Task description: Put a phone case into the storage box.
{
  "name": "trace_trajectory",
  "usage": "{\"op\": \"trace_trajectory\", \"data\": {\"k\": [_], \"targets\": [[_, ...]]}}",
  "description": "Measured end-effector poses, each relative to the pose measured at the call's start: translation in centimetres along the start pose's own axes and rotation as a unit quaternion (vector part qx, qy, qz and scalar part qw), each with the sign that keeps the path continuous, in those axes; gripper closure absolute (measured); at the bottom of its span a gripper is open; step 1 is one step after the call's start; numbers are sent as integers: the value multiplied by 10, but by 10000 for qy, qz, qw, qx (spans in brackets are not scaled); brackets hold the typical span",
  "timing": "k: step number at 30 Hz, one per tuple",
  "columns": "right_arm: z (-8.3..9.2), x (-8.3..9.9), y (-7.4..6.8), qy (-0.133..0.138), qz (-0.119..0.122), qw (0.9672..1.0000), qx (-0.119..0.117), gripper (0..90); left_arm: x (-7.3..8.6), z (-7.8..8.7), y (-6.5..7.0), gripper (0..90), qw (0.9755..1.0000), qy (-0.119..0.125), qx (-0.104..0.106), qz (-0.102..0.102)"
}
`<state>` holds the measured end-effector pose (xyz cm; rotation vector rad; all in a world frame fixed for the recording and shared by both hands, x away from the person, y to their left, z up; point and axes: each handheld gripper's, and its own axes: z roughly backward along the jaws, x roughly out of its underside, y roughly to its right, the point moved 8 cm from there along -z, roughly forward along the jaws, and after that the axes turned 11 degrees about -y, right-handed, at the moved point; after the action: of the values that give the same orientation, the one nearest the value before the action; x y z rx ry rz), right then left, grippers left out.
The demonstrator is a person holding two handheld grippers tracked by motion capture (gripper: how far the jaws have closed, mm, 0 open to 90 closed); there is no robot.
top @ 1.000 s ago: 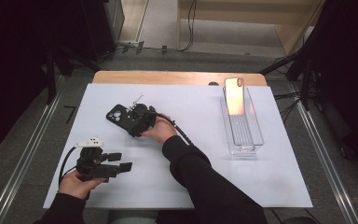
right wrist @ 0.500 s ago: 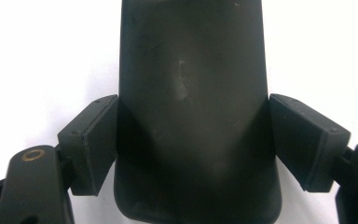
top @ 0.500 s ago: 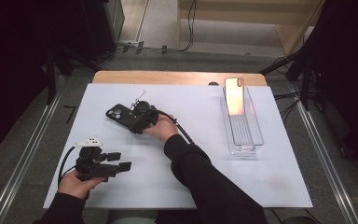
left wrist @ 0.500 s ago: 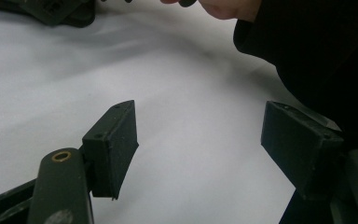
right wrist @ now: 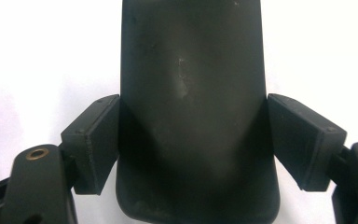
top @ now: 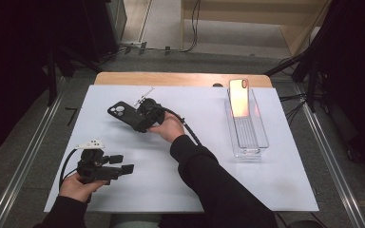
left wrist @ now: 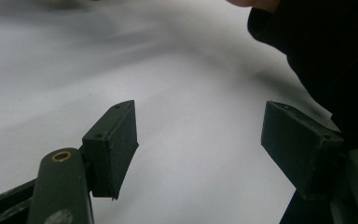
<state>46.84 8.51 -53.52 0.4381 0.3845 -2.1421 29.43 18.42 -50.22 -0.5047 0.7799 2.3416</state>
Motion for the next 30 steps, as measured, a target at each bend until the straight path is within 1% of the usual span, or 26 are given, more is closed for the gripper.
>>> {"op": "trace_trajectory", "data": {"k": [2, 3, 7, 8, 10, 11, 12, 13, 16, 19, 20, 22, 24, 27, 28, 29, 30], "targets": [[7, 1, 0, 59, 23, 10000, 2, 200, -1, 0, 1, 273, 10000, -2, 69, 53], [11, 2, 0, 91, 31, 10000, -3, 200, -1, 0, 1, 273, 10000, 12, 62, 50], [25, 8, 0, 132, -77, 9999, -29, 199, -3, -1, 2, 271, 9999, 1, 76, 85], [29, 11, 1, 145, -109, 9998, -44, 199, -4, -1, 1, 269, 9999, 4, 41, 95], [36, 16, 1, 181, -168, 9997, -52, 199, -5, -2, 0, 261, 9998, -34, 61, 180], [40, 18, 1, 177, -182, 9997, -43, 197, -6, -2, 1, 240, 9997, -35, 96, 235], [44, 21, 1, 198, -193, 9996, -23, 195, -7, -2, 1, 234, 9995, -41, 181, 250], [48, 24, 2, 239, -198, 9995, -11, 195, -7, -2, 1, 234, 9995, -51, 179, 249], [59, 34, 4, 265, -218, 9994, -12, 195, -8, -3, 1, 234, 9997, -76, -5, 234], [69, 44, 6, 294, -264, 9992, -10, 195, -12, -3, 2, 235, 9996, 44, -117, 265], [71, 48, 7, 300, -296, 9991, -14, 195, -13, -3, 3, 236, 9994, 83, -105, 304], [76, 56, 7, 338, -370, 9987, -49, 195, -15, -4, 4, 236, 9991, 102, 23, 412], [80, 64, 7, 345, -411, 9985, -67, 195, -17, -6, 5, 236, 9988, 107, 75, 478], [85, 78, 7, 364, -514, 9980, -112, 195, -19, -9, 6, 238, 9988, 61, 118, 464], [87, 83, 7, 368, -521, 9979, -110, 195, -20, -9, 7, 258, 9988, 34, 169, 469], [89, 88, 6, 379, -540, 9978, -102, 195, -21, -10, 9, 289, 9988, 20, 171, 462], [91, 92, 6, 382, -575, 9975, -123, 195, -22, -11, 10, 290, 9988, 15, 162, 451]]}}
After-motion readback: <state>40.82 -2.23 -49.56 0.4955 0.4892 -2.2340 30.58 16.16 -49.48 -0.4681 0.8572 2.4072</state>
